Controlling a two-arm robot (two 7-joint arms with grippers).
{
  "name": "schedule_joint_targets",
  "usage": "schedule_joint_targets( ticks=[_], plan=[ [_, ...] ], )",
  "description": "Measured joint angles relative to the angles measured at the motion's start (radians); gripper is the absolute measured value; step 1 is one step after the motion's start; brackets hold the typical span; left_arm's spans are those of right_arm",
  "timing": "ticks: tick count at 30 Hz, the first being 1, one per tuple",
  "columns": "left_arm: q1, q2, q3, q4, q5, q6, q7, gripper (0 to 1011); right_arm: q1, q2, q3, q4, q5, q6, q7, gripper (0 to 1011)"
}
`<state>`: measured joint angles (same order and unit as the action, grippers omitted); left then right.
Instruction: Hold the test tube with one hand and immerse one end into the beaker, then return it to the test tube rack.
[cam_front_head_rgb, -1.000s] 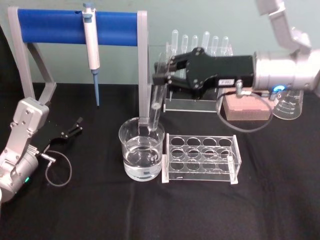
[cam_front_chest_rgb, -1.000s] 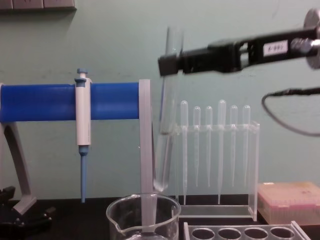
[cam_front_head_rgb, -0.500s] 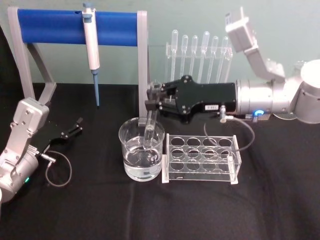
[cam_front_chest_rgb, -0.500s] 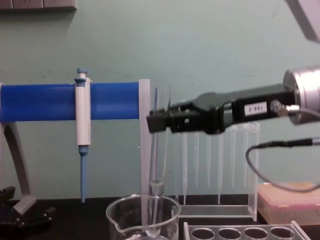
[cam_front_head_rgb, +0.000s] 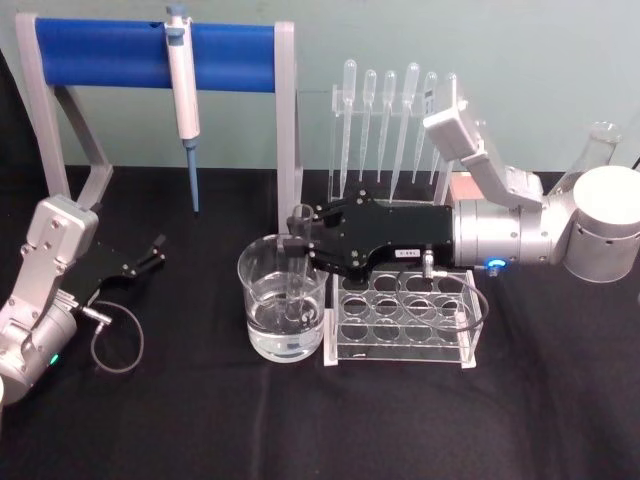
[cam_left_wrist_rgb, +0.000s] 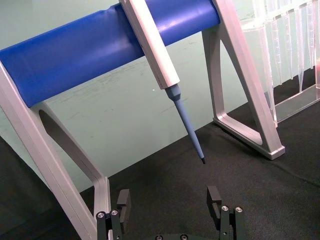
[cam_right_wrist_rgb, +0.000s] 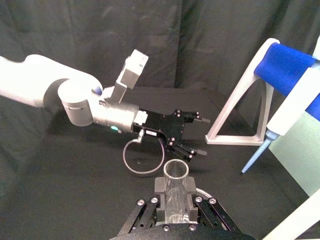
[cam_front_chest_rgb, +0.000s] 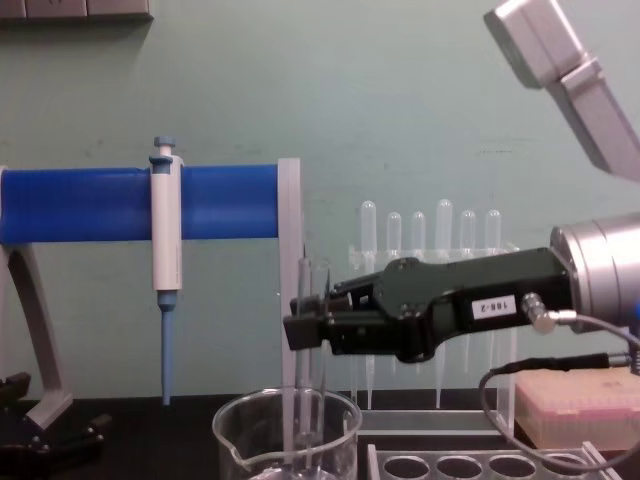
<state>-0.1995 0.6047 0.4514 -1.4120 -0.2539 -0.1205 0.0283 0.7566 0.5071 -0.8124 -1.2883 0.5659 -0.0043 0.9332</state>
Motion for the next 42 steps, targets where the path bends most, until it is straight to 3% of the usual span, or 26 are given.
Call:
schedule_joint_targets(
  ticks=[8,25,42],
  plan=[
    [0.000,0.000,0.000,0.000,0.000,0.000,0.000,1000,-0.024,-0.008,0.005,-0.007,-0.038,-0.006,-0.024,241],
    [0.000,0.000,0.000,0.000,0.000,0.000,0.000,1000,-0.062,-0.038,0.033,0.041,-0.050,-0.026,-0.024,241],
    [0.000,0.000,0.000,0.000,0.000,0.000,0.000,1000,-0.066,-0.050,0.042,0.053,-0.076,-0.035,-0.016,241]
  ],
)
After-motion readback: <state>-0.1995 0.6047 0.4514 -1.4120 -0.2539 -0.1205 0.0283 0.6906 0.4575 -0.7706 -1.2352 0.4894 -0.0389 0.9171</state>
